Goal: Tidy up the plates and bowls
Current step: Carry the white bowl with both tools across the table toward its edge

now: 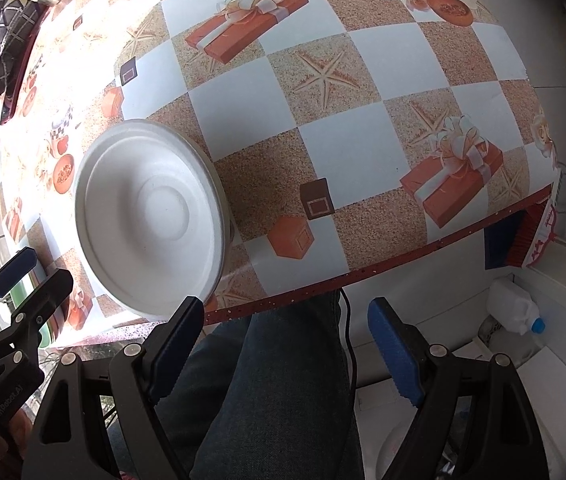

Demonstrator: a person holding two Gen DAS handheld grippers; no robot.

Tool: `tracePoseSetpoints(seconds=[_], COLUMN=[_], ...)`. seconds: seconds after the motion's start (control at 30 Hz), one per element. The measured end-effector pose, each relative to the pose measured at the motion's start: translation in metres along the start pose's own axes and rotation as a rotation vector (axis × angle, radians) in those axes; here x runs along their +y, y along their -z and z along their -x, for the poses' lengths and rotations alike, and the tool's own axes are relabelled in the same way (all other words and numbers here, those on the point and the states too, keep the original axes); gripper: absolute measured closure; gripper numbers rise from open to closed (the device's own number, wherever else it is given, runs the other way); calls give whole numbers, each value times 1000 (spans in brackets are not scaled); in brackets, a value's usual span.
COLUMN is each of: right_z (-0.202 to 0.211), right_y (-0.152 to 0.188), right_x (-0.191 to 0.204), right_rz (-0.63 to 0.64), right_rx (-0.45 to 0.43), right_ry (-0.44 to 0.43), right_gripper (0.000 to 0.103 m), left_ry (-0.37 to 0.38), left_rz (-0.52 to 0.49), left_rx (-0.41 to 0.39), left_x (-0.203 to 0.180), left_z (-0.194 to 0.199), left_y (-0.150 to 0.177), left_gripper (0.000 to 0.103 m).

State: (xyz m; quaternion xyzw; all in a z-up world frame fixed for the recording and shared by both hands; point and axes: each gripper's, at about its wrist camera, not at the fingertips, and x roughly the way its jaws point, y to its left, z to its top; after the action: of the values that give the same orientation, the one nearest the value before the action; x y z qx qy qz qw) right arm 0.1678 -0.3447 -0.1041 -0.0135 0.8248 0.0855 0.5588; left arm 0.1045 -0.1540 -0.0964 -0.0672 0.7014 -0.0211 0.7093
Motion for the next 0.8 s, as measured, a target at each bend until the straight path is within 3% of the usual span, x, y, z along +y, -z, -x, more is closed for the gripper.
tracePoseSetpoints(seconds=[0.8], right_z=[-9], right_y=[3], right_x=[1], right_rz=[26], right_rx=[19], right_ry=[-6], right_gripper=[18], left_ry=[-11], left_rz=[-30], left_rx=[39], left_x=[-11], left_z=[-17], left_y=[-2], left_gripper=[31])
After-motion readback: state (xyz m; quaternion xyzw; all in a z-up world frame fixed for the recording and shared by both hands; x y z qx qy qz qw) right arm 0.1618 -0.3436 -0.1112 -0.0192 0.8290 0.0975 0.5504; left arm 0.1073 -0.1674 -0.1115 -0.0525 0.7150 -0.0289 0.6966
